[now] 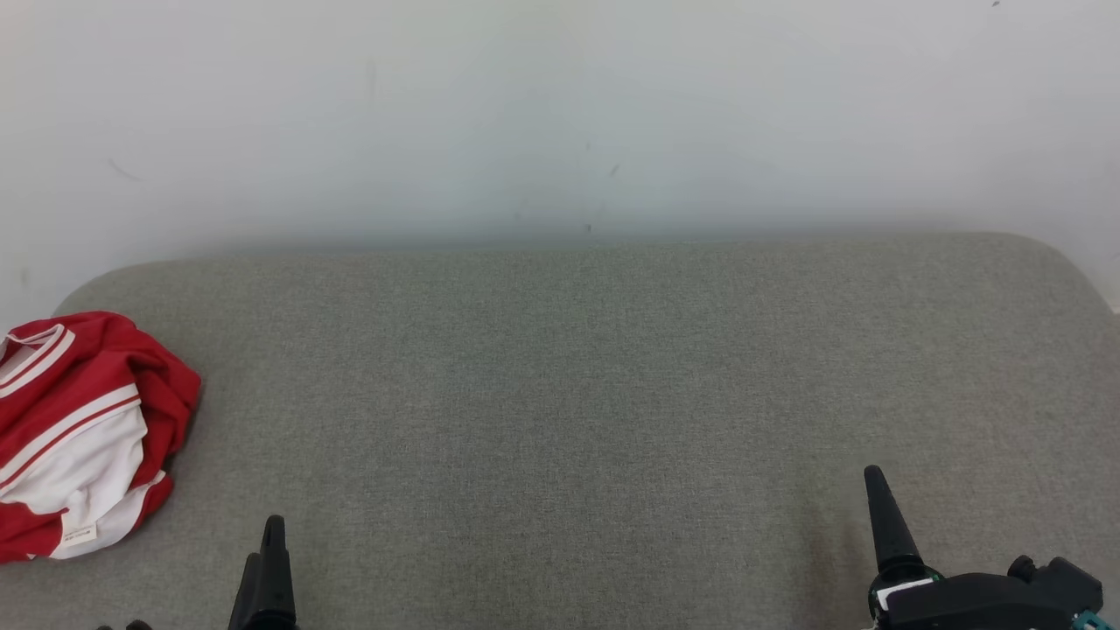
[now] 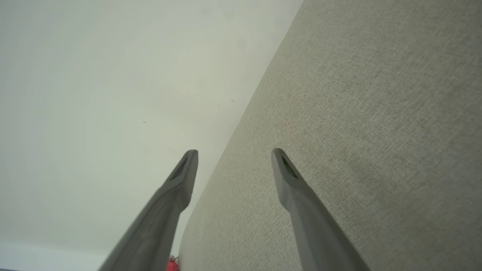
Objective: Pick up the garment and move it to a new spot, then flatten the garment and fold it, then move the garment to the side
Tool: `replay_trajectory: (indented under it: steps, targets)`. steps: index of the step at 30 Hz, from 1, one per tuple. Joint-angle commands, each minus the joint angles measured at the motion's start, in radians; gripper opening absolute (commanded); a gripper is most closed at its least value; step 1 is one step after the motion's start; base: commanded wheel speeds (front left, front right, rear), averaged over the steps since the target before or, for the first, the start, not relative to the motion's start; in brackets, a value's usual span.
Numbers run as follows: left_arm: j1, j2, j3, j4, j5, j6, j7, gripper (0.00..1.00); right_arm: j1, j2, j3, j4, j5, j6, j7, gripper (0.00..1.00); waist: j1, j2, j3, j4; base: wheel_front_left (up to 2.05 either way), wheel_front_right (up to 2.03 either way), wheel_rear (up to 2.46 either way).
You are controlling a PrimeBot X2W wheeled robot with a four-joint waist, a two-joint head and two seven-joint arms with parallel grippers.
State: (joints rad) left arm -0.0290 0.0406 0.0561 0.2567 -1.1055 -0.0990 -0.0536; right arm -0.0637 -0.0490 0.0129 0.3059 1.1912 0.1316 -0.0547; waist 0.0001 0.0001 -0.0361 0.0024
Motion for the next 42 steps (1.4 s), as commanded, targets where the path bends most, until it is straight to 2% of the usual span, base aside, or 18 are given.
replay_trajectory:
  steps: [1,8,9,19,28,42]
  targets:
    - [0.000,0.007,-0.004,-0.014,0.036,0.002,-0.009,1.00,-0.014,-0.007,0.008,-0.007,-0.050,-0.001,-0.008,1.00,-0.0001,-0.0001,-0.001,0.000,0.00,0.00,0.00]
    - [0.008,0.007,-0.017,-0.019,0.161,0.010,-0.029,1.00,-0.016,-0.009,0.010,0.005,-0.227,-0.001,-0.017,1.00,-0.0001,-0.0001,-0.008,0.001,0.00,0.00,0.00]
    - [0.021,0.008,-0.035,-0.020,0.342,0.022,-0.057,1.00,-0.004,-0.002,-0.010,-0.004,-0.401,-0.001,-0.017,1.00,-0.0001,-0.0001,-0.014,0.003,0.00,0.00,0.00]
    - [0.016,0.009,-0.049,0.001,0.498,0.035,-0.086,1.00,0.010,-0.001,-0.018,-0.019,-0.544,-0.001,-0.012,1.00,-0.0001,-0.0001,-0.018,0.006,0.00,0.00,0.00]
    - [0.001,0.012,-0.060,0.028,0.625,0.028,-0.113,1.00,0.021,-0.001,-0.027,-0.020,-0.660,-0.001,-0.020,1.00,-0.0001,-0.0001,-0.025,0.009,0.00,0.00,0.00]
    - [0.000,0.011,-0.067,0.050,0.730,0.017,-0.143,1.00,0.033,-0.002,-0.027,-0.013,-0.784,-0.001,-0.037,1.00,-0.0001,-0.0001,-0.034,0.011,0.00,0.00,0.00]
